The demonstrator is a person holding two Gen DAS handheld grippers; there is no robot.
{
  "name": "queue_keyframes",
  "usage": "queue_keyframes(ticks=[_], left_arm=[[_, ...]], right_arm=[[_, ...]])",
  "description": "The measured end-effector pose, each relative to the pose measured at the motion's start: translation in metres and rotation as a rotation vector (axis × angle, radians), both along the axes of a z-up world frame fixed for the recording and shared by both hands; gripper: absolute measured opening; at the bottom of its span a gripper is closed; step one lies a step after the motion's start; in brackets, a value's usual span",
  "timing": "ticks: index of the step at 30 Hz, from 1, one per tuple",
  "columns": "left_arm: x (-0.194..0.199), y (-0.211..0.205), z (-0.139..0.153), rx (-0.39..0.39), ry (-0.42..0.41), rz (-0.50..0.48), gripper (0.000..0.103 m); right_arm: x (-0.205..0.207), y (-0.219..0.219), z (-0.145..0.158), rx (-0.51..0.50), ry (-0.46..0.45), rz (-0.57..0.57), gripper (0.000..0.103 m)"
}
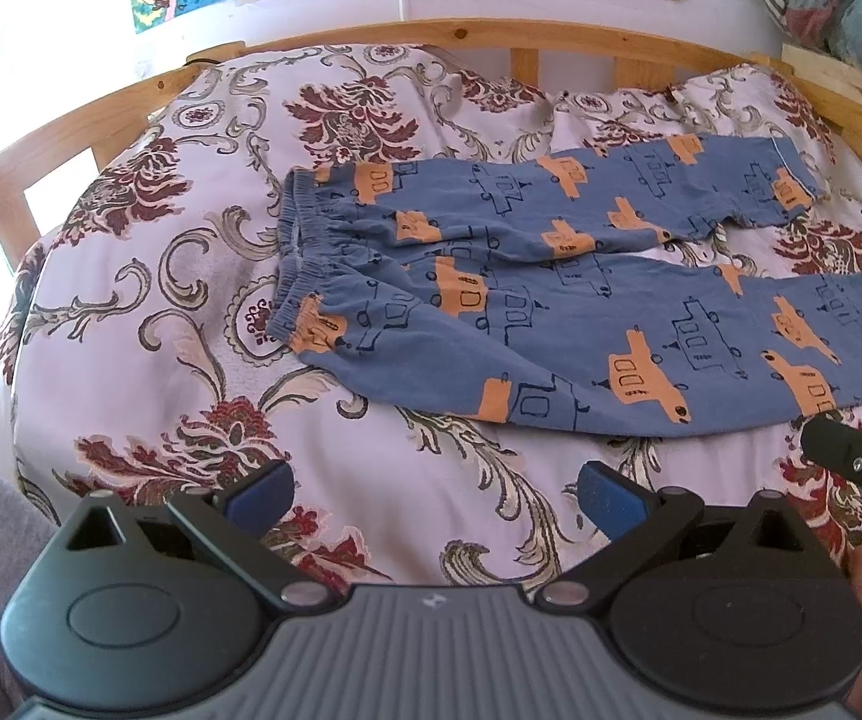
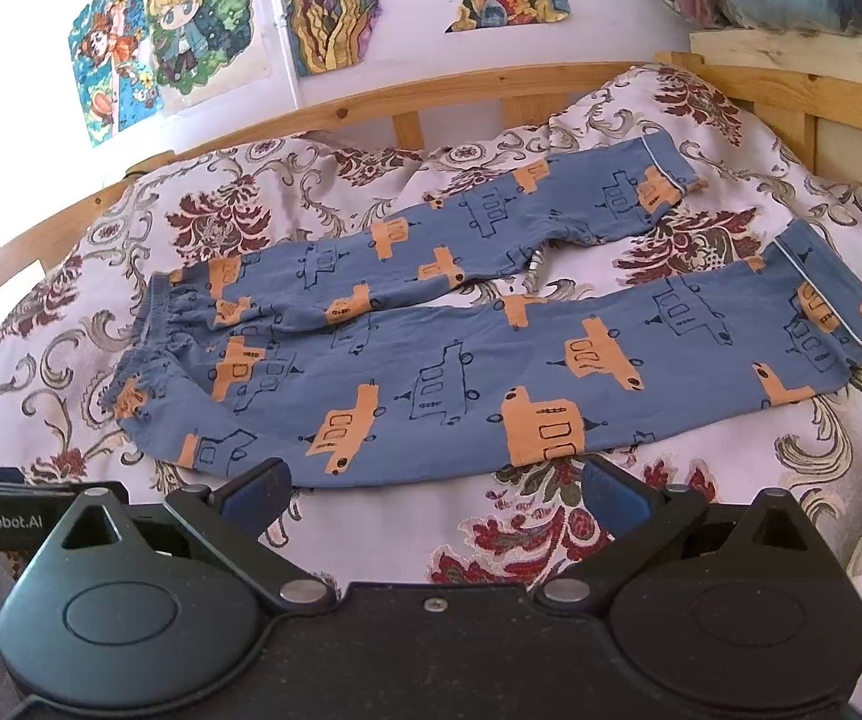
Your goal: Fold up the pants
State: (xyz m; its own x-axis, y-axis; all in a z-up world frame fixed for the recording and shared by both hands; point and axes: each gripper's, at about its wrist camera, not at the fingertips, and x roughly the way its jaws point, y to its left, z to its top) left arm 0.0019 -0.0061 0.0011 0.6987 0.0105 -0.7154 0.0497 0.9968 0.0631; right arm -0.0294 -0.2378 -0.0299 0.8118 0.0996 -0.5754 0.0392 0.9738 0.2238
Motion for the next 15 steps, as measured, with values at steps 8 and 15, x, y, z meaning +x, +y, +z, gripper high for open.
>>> queue_keyframes(ticks=[8,15], left_arm=[[0.018,-0.009,0.013,0.073,0.013,-0.069,0.103],[0.067,-0.001,0.028,0.094,0.01,-0.135,0.103]], right_arm=[[0.01,-0.014,0.009,0.032,0.023,-0.013,0.102],[0.042,-0.031,0.02,-0.008,0.041,0.023,0.102]])
